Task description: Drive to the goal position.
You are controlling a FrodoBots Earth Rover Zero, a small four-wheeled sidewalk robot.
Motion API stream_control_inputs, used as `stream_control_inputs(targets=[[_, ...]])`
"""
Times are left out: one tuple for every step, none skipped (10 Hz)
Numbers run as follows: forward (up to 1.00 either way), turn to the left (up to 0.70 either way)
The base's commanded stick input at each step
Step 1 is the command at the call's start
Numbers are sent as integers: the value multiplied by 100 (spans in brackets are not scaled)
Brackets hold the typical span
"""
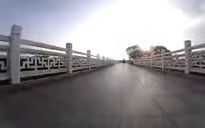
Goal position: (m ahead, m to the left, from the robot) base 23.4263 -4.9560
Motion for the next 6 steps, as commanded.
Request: stream_control_inputs(targets=[[45, 0], [45, 0], [45, 0], [45, 0], [45, 0], [45, 0]])
